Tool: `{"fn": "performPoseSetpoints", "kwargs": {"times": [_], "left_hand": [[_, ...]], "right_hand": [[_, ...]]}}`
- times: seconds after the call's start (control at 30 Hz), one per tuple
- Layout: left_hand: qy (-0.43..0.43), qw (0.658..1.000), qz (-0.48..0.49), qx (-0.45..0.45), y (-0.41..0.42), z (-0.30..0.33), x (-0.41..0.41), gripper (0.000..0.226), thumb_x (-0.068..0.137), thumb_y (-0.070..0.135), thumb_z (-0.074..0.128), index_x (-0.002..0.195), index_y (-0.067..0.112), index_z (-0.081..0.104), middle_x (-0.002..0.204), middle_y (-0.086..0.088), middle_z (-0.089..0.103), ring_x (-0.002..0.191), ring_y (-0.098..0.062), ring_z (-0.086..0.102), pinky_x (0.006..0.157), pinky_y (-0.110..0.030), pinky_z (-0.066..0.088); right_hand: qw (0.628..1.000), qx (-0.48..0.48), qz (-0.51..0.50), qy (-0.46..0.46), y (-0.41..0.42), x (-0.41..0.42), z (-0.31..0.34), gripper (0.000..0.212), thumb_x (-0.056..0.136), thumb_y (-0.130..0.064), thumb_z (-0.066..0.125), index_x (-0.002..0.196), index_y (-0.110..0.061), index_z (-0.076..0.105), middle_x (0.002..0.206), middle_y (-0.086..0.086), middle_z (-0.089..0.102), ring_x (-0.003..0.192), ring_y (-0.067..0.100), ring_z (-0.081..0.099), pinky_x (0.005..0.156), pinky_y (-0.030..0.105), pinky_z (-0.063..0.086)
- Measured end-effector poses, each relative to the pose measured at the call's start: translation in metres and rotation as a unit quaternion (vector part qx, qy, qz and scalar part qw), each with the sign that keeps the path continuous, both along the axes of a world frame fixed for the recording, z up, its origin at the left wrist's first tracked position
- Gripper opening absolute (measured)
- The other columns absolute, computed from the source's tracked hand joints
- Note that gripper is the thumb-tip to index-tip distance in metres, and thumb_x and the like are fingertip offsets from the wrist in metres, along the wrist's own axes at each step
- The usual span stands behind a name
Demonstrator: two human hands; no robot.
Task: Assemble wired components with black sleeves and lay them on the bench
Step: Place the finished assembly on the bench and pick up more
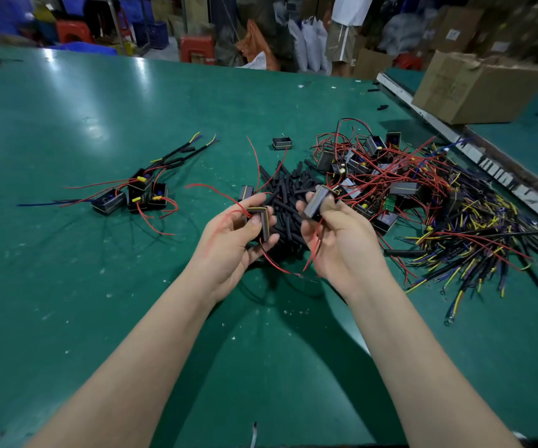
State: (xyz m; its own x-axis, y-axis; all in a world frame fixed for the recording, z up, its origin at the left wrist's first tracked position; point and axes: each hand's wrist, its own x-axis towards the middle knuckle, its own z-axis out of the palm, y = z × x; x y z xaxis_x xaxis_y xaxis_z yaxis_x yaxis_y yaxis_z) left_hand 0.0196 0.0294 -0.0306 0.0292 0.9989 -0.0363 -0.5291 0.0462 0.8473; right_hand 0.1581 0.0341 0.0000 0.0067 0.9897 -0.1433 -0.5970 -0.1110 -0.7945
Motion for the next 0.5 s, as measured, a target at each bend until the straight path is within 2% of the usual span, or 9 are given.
{"fn": "performPoseSetpoints", "kwargs": {"times": [0.1, 0.17, 0.27, 0.5], "left_hand": [[0.058, 0.998, 0.012, 0.030, -0.0003, -0.0014, 0.0002, 0.026, 0.096, 0.003, 0.046, 0.104, 0.022, 0.061, 0.083, 0.011, 0.071, 0.081, -0.002, 0.065, 0.069, -0.018, 0.053], [0.078, 0.995, 0.046, 0.050, 0.0011, -0.0027, 0.0004, 0.026, 0.096, -0.001, 0.045, 0.101, 0.019, 0.060, 0.084, 0.006, 0.069, 0.076, -0.003, 0.065, 0.071, -0.015, 0.051], [0.098, 0.989, 0.085, 0.067, 0.0023, -0.0026, 0.0002, 0.026, 0.095, -0.005, 0.044, 0.096, 0.016, 0.060, 0.084, 0.001, 0.065, 0.071, -0.003, 0.065, 0.071, -0.014, 0.050], [0.136, 0.980, 0.112, 0.094, 0.0015, -0.0049, 0.0020, 0.024, 0.095, -0.002, 0.047, 0.092, 0.017, 0.060, 0.075, 0.008, 0.069, 0.070, -0.006, 0.067, 0.069, -0.016, 0.051]], "right_hand": [[0.999, 0.031, -0.001, -0.027, -0.0023, -0.0050, -0.0024, 0.022, 0.099, -0.003, 0.043, 0.089, -0.014, 0.060, 0.081, -0.008, 0.071, 0.078, 0.006, 0.067, 0.058, 0.014, 0.049], [0.998, 0.038, -0.009, -0.044, -0.0035, -0.0066, -0.0024, 0.019, 0.099, -0.008, 0.045, 0.089, -0.015, 0.059, 0.076, -0.010, 0.072, 0.073, 0.002, 0.067, 0.053, 0.013, 0.047], [0.997, 0.038, -0.019, -0.064, -0.0037, -0.0062, -0.0025, 0.019, 0.100, -0.009, 0.044, 0.087, -0.015, 0.058, 0.073, -0.012, 0.071, 0.068, -0.001, 0.066, 0.049, 0.011, 0.042], [0.997, 0.033, -0.030, -0.064, -0.0043, -0.0050, -0.0020, 0.027, 0.101, -0.002, 0.041, 0.084, -0.016, 0.058, 0.070, -0.011, 0.070, 0.062, 0.001, 0.064, 0.050, 0.011, 0.042]]}}
